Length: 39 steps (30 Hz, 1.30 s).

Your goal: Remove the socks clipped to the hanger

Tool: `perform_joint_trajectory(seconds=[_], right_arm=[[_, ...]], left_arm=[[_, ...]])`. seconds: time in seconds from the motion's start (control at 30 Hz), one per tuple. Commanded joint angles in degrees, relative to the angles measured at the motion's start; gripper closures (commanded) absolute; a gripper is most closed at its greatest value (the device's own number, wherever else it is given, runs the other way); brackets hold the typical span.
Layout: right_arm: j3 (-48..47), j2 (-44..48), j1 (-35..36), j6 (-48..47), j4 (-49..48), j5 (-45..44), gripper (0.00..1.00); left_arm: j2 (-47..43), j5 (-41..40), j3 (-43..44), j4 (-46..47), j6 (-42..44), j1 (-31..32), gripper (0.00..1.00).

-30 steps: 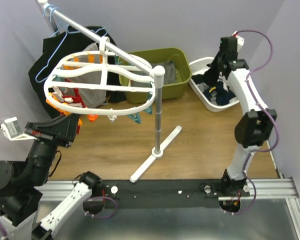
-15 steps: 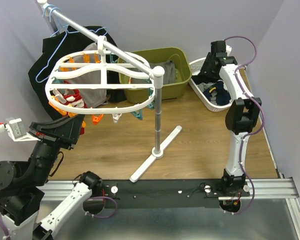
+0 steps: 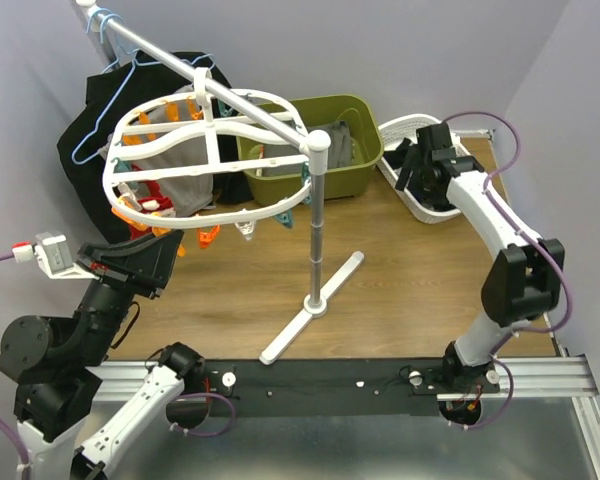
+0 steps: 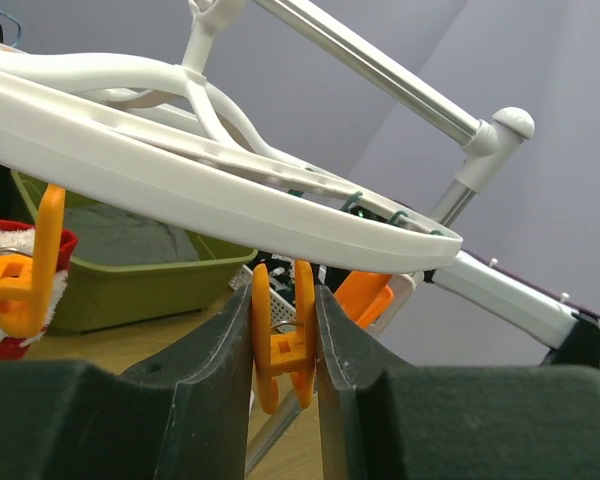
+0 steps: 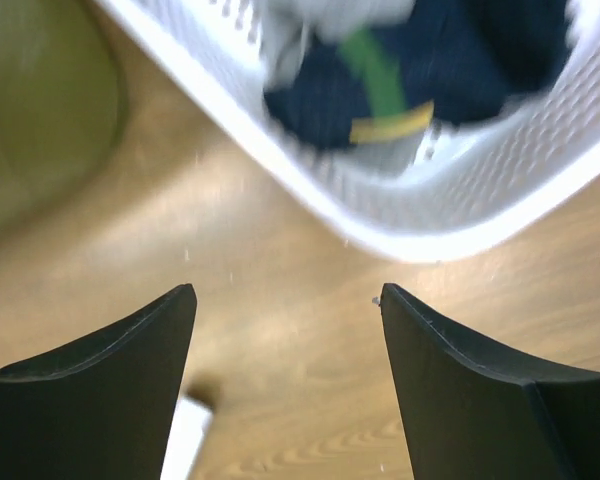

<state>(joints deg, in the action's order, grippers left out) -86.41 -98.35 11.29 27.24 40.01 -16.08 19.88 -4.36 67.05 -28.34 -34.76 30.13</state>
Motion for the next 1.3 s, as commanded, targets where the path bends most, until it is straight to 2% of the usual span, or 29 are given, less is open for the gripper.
perform_joint_trajectory(seconds=[0.0,0.17,0.33,0.4,0.47,0.5,0.57,0.6,0.67,0.7,0.8,0.9,1.0,1.13,1.27], right_arm=[[14.67,9.73,3.37,2.64,-1.69,0.6,0.18],[26.02,26.05,7.95,4.66,-0.03,3.76,0.18],[37.25,40.4,17.17,8.43,-0.36,9.39,0.17],[40.17,44.19,23.03,10.1,-1.95,10.71,0.15],[43.16,47.19,27.62,12.3,-3.79,10.45,0.06],[43.69,47.28,32.87,13.18,-4.23,9.58,0.02],[43.96,45.53,39.56,15.46,-5.11,4.34,0.02],[43.44,44.48,46.65,16.34,-5.2,2.12,0.01],[42.47,40.36,53.8,18.8,-5.81,-3.92,0.0],[41.68,38.86,60.28,19.59,-6.08,-5.7,0.0],[40.97,33.76,69.53,20.39,-10.55,-9.58,0.0],[39.66,27.89,75.78,16.54,-18.63,-10.2,0.0],[36.24,20.51,79.93,9.34,-27.68,-11.69,0.0],[28.94,12.41,80.29,0.99,-35.33,-14.33,0.0],[24.64,5.99,80.29,-9.02,-50.07,-17.67,0.0]], left_arm=[[-0.63,1.72,-1.57,2.94,-1.18,0.1,1.0],[-0.89,0.15,-1.92,2.59,-1.54,0.1,1.0],[-0.63,-0.47,-1.39,1.36,-0.92,0.1,1.0],[-0.37,-0.47,-1.22,1.01,-0.92,0.02,1.0],[-0.02,-0.47,-0.61,0.39,-0.57,0.1,1.0],[0.07,-0.56,-0.51,0.04,-0.57,0.1,1.0],[0.25,-0.82,-0.25,-0.49,-0.65,0.1,1.0],[0.25,-1.09,-0.25,-0.49,-0.83,0.1,1.0],[0.25,-1.44,0.1,-0.58,-0.92,0.1,1.0],[0.25,-1.7,0.28,-0.75,-0.75,0.1,1.0],[0.25,-1.97,0.46,-1.02,-0.92,0.1,1.0],[0.42,-1.36,0.37,-0.4,-1.27,0.02,1.0],[0.69,-1.09,0.63,-1.19,-1.18,0.02,1.0],[0.25,-1.7,1.59,-1.37,-1.54,0.1,1.0],[0.42,-1.53,2.92,-2.16,-0.83,0.1,1.0]])
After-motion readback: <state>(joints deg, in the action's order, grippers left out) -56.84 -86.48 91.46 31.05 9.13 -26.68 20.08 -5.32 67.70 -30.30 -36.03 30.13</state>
